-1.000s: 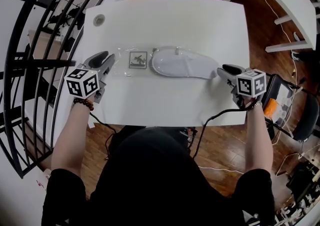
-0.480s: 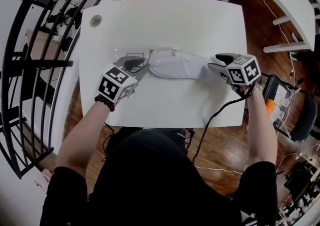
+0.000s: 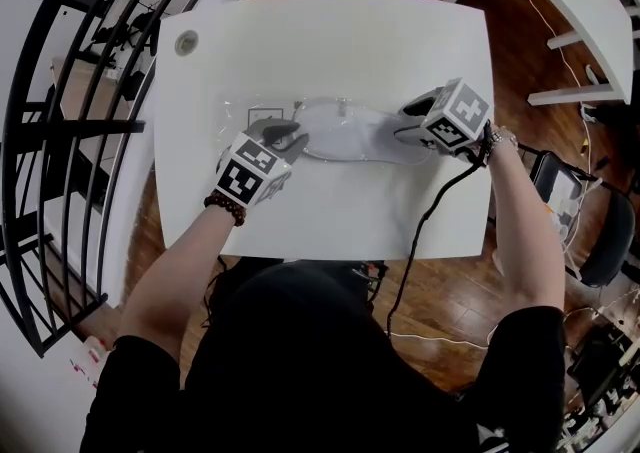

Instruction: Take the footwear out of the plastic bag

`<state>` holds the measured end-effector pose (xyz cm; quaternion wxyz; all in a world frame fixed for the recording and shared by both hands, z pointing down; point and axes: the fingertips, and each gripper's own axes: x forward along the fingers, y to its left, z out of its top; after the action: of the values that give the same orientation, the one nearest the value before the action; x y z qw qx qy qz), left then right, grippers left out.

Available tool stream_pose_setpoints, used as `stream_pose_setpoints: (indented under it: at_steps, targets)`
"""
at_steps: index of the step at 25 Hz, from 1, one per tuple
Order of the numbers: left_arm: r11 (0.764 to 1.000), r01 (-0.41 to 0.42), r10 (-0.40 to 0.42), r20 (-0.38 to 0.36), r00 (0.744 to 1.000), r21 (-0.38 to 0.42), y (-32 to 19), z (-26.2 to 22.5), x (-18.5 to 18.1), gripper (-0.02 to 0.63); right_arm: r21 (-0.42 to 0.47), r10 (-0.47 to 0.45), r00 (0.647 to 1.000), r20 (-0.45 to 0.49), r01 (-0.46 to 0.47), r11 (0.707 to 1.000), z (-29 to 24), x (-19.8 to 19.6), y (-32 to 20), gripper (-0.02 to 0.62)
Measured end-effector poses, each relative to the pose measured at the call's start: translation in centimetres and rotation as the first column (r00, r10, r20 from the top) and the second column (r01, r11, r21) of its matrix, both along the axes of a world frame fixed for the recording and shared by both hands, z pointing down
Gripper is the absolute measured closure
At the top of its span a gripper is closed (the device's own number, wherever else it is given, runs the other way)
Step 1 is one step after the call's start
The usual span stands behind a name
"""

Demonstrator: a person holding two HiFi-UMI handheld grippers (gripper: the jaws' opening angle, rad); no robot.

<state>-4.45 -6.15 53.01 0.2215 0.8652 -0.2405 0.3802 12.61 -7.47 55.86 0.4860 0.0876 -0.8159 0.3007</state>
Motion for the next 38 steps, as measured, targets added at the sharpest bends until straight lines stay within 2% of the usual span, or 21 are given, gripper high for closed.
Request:
stream_pose_setpoints:
  at_steps: [4,9,15,24,29,32,34,36,38]
  targets:
    - [1.0,0.011,-0.011,0.017,1.0,0.0,0.3,0.6,-0.2,0.505,-0.043,-0.081,0.996,-0.034,0.08,0.996,0.4,-0.5,0.8,0.37]
    - [0.999,0.023,-0.025,0.052,0.998,0.035,0.3,1.1,-0.6,0.509,-0.046,-0.115,0.992,-0.059,0.112,0.993,0.6,-0.7,1.0,0.403]
    - [0.997,0.057,-0.062,0.102,0.993,0.054,-0.1,1.0,-1.3,0.532,-0.064,-0.093,0.996,-0.015,0.091,0.994,-0.1,-0.7,1.5,0.456]
    - [0.997,0.079,-0.082,0.16,0.984,0.022,0.1,1.4,-1.6,0.586,-0.087,-0.052,0.998,0.045,0.056,0.995,-0.9,-0.3,2.1,0.493]
    - [0.996,0.089,-0.091,0.137,0.986,0.022,0.1,0.6,-1.7,0.586,-0.099,-0.043,0.998,0.054,0.049,0.994,-1.3,-0.2,2.3,0.505]
    - [0.995,0.1,-0.1,0.087,0.991,0.004,0.4,-0.6,-1.5,0.575,-0.101,-0.046,0.998,0.053,0.051,0.994,-1.3,-0.2,2.4,0.506]
    - [0.993,0.118,-0.118,0.071,0.99,0.001,0.3,-1.1,-1.8,0.516,-0.102,-0.051,0.997,0.05,0.056,0.993,-1.2,-0.3,2.4,0.506]
    - [0.991,0.131,-0.134,0.105,0.985,0.038,-0.5,-1.2,-2.8,0.473,-0.103,-0.057,0.997,0.047,0.061,0.993,-1.3,-0.2,2.4,0.506]
    - [0.988,0.127,-0.141,0.175,0.974,0.085,-1.4,-0.7,-4.0,0.466,-0.103,-0.061,0.997,0.045,0.065,0.993,-1.3,-0.2,2.4,0.506]
